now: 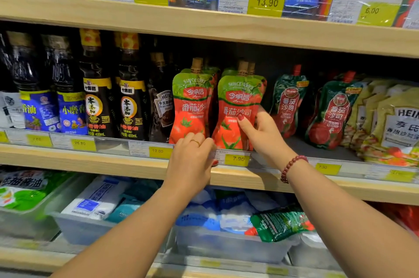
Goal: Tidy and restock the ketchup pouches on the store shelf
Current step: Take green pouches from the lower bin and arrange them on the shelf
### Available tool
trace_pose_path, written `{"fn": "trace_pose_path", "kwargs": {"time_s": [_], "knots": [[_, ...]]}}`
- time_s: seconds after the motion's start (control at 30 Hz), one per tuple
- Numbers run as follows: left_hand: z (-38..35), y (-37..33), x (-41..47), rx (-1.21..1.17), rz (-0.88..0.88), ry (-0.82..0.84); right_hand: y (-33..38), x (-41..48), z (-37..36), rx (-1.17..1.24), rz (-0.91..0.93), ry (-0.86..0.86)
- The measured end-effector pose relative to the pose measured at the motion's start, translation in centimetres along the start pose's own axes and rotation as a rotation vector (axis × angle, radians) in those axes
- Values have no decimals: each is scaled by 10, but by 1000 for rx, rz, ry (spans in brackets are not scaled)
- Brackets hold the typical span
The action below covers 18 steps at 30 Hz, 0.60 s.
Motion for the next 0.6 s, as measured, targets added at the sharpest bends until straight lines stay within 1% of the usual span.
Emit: {"fn": "trace_pose_path", "kwargs": {"time_s": [0.1,0.17,0.23,0.33,0.4,0.47,0.53,0.6], "knots": [[1,0,0,0,4,-3,-2,0,0,11,-80,-4],[1,0,-1,6,2,-5,0,-3,1,-58,-84,21],[1,0,-1,8,1,-8,3,-6,3,-251,-71,11],[0,0,-1,0,4,-6,5,-11,8,-640,-100,-85],[-1,1,-1,-1,4,-1,4,-13,9,-748,-183,-98],[-1,1,-1,5,4,0,5,-13,6,-699,-249,-64],[-1,1,-1,2,6,-2,5,-12,3,-576,-253,-58],[-2,1,-1,-5,6,0,6,-11,1,-503,-250,-77]]}}
Point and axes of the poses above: each hand's wrist, its own x-axis towards the middle knuckle, its own z-axis out of the back of the hand, y = z × x, the point moved 3 cm from there along x, towards the middle knuckle, and after that the axes turned 14 degrees about x, right-handed, at the moved point
